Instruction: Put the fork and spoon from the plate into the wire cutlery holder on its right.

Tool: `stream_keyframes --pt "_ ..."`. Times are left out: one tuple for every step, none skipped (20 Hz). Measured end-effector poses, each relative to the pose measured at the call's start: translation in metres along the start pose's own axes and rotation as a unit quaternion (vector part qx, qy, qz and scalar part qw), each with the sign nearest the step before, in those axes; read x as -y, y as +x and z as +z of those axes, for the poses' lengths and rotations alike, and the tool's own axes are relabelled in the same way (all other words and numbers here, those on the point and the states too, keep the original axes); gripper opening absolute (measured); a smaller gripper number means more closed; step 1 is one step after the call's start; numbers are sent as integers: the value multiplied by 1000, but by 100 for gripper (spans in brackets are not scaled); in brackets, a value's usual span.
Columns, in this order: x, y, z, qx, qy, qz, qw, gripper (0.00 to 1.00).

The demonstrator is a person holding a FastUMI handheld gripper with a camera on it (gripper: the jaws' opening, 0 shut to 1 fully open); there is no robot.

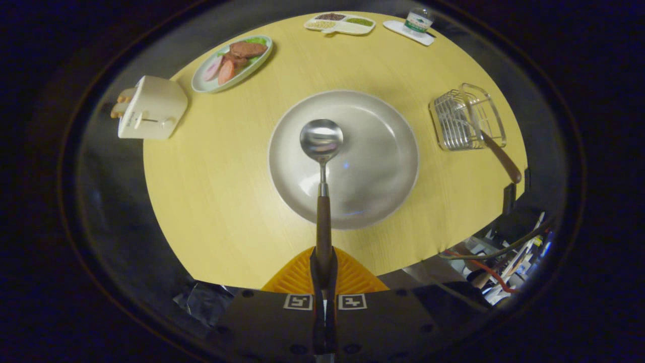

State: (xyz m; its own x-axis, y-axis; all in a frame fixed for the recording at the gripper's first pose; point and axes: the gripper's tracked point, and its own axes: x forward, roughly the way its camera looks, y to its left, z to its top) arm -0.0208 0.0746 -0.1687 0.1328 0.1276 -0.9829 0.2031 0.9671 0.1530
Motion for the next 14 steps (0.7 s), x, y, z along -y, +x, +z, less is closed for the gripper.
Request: stream_keyframes --pt "1 -8 6 4 9 4 1000 4" --pt "4 -16 10 9 21 9 1000 5" --pt "8 -25 17 14 34 14 999 5" --pt "13 -33 23 19 49 16 998 5" --pt "20 -40 29 23 63 18 998 5" --pt "29 -46 35 26 78 18 996 4" --pt "38 -52 43 28 94 18 995 4" --pt "47 -56 48 29 108 19 994 5" --pt "56 -60 53 29 122 21 992 5" --pt "64 -62 58 27 136 22 990 5" --pt "73 -63 62 25 150 23 988 5" --pt "81 -64 67 24 165 25 986 5" --pt "90 -64 72 22 180 27 983 5" --pt "98 -62 76 20 194 27 980 5"
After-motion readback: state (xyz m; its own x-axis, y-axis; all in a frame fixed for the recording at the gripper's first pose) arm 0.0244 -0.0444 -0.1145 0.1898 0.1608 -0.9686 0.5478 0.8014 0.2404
